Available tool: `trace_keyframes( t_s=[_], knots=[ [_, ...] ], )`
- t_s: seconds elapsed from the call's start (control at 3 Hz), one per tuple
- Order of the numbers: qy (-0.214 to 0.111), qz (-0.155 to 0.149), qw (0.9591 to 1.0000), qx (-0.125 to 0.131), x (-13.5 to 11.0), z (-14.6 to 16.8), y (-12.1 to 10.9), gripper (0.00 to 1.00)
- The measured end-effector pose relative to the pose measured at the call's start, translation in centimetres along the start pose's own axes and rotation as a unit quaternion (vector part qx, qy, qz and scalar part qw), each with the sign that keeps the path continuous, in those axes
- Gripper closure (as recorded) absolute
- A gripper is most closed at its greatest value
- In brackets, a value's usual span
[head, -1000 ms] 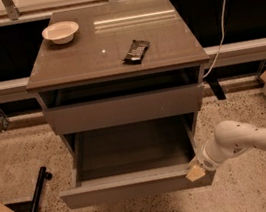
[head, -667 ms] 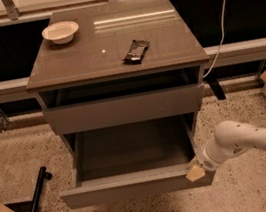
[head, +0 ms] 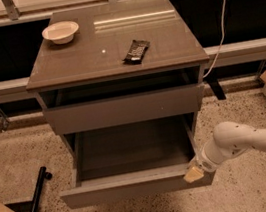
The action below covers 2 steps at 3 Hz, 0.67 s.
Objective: Open middle drawer
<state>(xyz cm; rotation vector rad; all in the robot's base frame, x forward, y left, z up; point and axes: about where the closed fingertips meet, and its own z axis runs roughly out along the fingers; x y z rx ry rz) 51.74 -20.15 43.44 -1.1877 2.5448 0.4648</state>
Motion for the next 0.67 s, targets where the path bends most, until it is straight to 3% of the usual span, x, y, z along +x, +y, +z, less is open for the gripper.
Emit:
trace_keyframes(
  t_s=[0.33,0.67],
  knots=[
    [0.0,0.0,1.0,0.0,0.01,0.04,0.03,0.0],
    [0.0,0.0,1.0,0.0,0.01,0.04,0.03,0.0]
  ],
)
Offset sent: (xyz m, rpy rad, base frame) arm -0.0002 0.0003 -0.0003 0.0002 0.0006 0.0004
